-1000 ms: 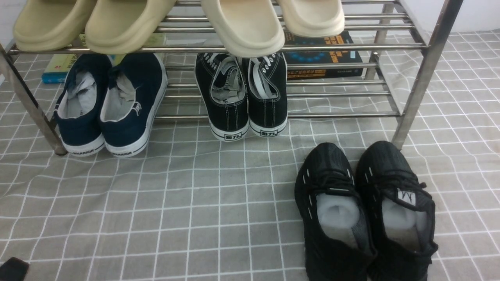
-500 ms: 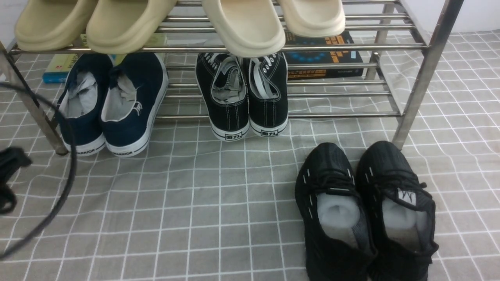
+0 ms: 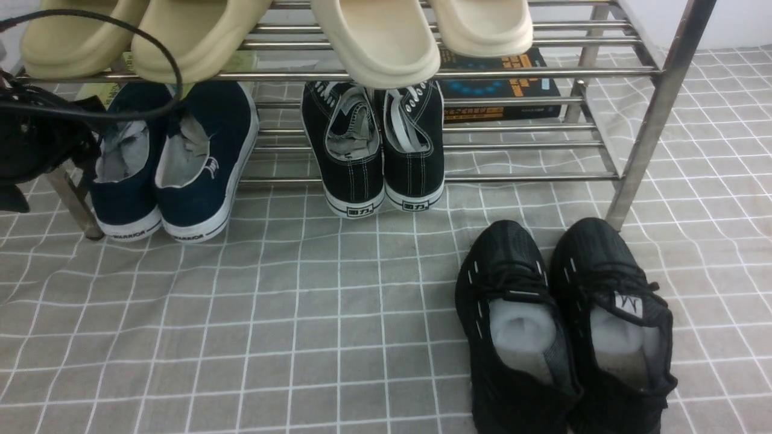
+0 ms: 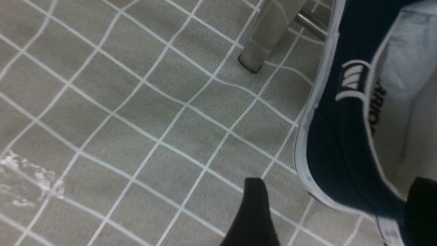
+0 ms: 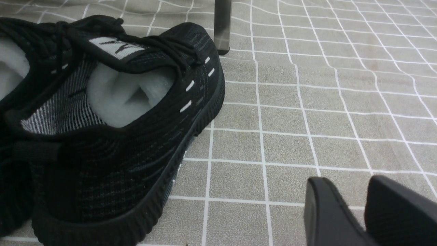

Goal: Take the shoes off the shelf with your hand from the grey coffee tablecloth.
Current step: 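Grasp the leftmost shoe on the bottom shelf of the shoe rack with the left gripper, then set the held shoe down on the floor in front of the rack with the left gripper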

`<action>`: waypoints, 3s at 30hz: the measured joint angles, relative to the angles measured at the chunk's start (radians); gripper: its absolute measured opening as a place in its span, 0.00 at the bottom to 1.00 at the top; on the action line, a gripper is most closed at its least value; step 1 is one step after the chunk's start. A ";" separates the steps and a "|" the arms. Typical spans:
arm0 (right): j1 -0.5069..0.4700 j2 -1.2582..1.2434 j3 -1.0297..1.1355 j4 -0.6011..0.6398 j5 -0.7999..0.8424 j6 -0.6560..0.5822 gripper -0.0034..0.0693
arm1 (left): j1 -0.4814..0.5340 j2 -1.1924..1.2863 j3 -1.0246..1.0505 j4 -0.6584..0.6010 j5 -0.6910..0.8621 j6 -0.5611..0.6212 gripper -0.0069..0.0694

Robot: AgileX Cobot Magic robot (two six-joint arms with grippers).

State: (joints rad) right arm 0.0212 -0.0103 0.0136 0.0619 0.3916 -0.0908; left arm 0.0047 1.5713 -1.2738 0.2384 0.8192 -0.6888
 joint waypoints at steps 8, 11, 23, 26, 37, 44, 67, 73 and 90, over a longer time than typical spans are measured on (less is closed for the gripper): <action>0.000 0.000 0.000 0.000 0.000 0.000 0.34 | 0.000 0.102 -0.006 0.025 -0.116 -0.005 0.84; 0.000 0.000 0.000 0.000 0.000 0.000 0.35 | 0.000 0.109 -0.006 0.027 -0.137 -0.006 0.84; 0.000 0.000 0.000 0.000 0.000 0.000 0.37 | 0.000 0.194 -0.007 0.046 -0.227 -0.030 0.73; 0.000 0.000 0.000 0.000 0.000 0.000 0.37 | 0.000 0.210 -0.008 0.054 -0.236 -0.032 0.60; 0.000 0.000 0.000 0.000 0.000 0.000 0.37 | 0.040 0.122 -0.004 0.068 -0.018 -0.073 0.14; 0.000 0.000 0.000 0.000 0.000 0.000 0.38 | 0.062 -0.041 0.034 0.055 0.145 0.046 0.14; -0.001 0.000 0.000 0.000 0.000 0.000 0.38 | 0.065 -0.154 0.450 0.094 -0.049 -0.032 0.14; -0.001 0.000 0.000 0.000 0.000 0.000 0.38 | 0.067 -0.149 0.510 0.126 -0.012 -0.032 0.15; -0.001 0.000 0.000 0.000 0.000 0.000 0.38 | 0.068 -0.154 0.323 0.220 0.088 -0.024 0.68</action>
State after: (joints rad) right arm 0.0200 -0.0103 0.0136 0.0619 0.3918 -0.0908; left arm 0.0728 1.4177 -0.9507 0.4587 0.9071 -0.7124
